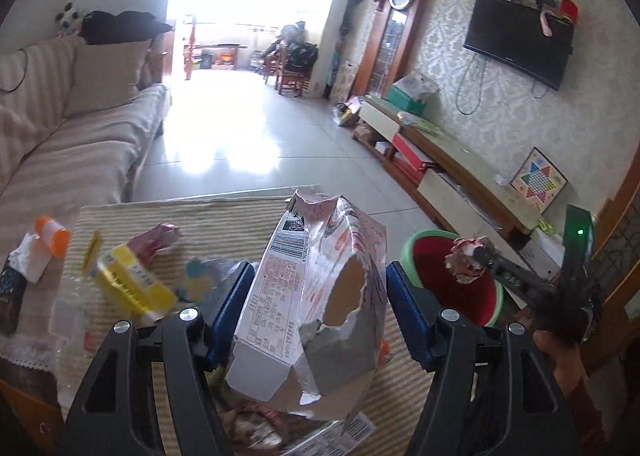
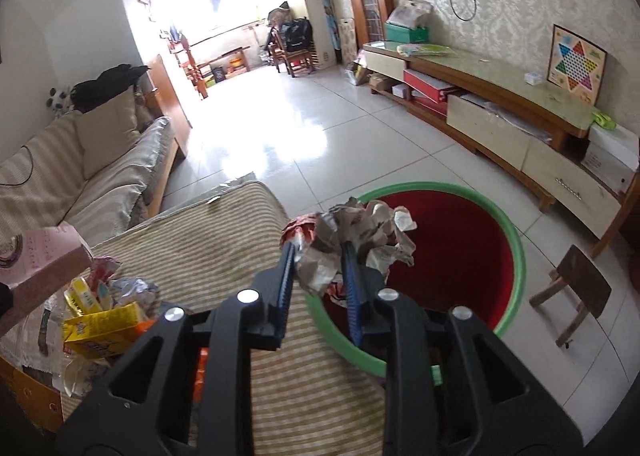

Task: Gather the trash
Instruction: 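Carry the crumpled paper to the red bin and open the right tool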

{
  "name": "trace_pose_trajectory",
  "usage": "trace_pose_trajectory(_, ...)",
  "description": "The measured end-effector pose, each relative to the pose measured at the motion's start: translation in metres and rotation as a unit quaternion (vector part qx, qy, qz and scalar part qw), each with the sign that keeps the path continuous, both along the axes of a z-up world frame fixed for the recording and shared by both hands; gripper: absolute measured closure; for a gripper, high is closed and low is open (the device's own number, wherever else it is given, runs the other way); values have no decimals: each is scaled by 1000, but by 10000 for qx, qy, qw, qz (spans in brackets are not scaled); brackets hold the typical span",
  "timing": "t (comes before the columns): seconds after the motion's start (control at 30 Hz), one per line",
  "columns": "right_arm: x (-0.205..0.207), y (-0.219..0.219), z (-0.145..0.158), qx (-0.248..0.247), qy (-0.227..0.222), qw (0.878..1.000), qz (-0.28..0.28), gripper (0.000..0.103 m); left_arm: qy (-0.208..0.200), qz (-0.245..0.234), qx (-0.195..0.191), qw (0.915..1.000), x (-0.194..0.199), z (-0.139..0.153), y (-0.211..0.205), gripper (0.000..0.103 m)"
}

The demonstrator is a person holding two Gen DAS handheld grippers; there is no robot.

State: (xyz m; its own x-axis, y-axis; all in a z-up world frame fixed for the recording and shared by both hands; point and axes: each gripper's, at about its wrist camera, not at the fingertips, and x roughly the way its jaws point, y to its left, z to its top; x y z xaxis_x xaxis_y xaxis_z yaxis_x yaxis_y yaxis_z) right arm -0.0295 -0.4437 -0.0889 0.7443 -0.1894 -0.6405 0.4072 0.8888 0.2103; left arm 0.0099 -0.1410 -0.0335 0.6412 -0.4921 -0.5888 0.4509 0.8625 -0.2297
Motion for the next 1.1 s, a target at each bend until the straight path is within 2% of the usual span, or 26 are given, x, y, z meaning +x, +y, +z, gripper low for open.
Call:
trace_pose_trajectory(0.03,-2,-6,-4,-14,57,9999,-138,51,-11,-159,-12,9999,3,0,-16,39)
trace_pose_trajectory(0.07,-6,-11,-5,-39,52,9995,-299,49,-11,-297,-43,9995,3,-1,-30,39)
trace_pose_trajectory(0.23,-40,-30,-8,-97,-18,9966,-822,47,242,-1023,-201,9943,17,-10,-104,39)
trace_pose_trajectory(0.43,-79,-52,-16,-6,98,9912,-1324,45,529,-1783,-50,9825,29,-34,-185,39)
trace_pose_trajectory(0.5,-87,-58,-19,9,136,9890,-1471,45,682,-2114,143,9749,33,-45,-211,34)
trace_pose_trajectory(0.6,-94,-63,-21,43,192,9871,-1589,45,628,-2047,768,9738,34,-61,-233,32)
trace_pose_trajectory(0.63,-96,-64,-21,40,194,9870,-1593,45,661,-1995,756,9747,35,-63,-230,32)
trace_pose_trajectory(0.73,-95,-60,-19,-44,213,9878,-1540,45,879,-1837,252,9787,37,-62,-206,32)
trace_pose_trajectory(0.87,-84,-52,-18,29,188,9907,-1346,45,995,-1538,97,9830,36,-58,-166,32)
trace_pose_trajectory(1.1,-55,-17,-10,-27,175,9972,-728,42,788,-771,100,9939,29,-44,-75,32)
